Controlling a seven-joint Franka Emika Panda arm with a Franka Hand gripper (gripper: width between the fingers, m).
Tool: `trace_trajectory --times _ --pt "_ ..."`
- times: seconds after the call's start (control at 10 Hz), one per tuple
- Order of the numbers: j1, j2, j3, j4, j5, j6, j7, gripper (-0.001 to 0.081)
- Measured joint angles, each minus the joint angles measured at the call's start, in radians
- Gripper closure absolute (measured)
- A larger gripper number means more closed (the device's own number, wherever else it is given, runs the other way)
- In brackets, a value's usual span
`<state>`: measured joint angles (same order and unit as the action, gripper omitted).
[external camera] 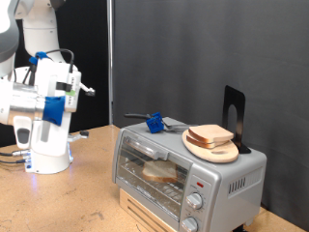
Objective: Make a piece of toast with the oven
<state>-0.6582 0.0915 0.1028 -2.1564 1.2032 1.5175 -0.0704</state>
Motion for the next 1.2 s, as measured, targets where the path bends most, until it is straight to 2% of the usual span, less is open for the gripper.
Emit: trace_trajectory --times 0.2,0.4,0.7,0.9,1.0,1.2 --pt "0.018 0.072 0.022 0.066 -0.001 0.064 0.054 0.0124" --pt "0.032 0.147 0.034 0.138 -0.006 0.095 0.076 0.0124" --pt "0.057 0.260 0.054 0.238 -0.016 0.163 -0.024 0.0124" --pt "0.069 0.343 0.063 0.315 -0.016 0.178 -0.030 0.0124" --pt "0.069 0.343 0.063 0.313 -0.017 0.172 -0.024 0.0124" --pt "0.069 0.351 0.062 0.322 -0.065 0.108 0.085 0.0124"
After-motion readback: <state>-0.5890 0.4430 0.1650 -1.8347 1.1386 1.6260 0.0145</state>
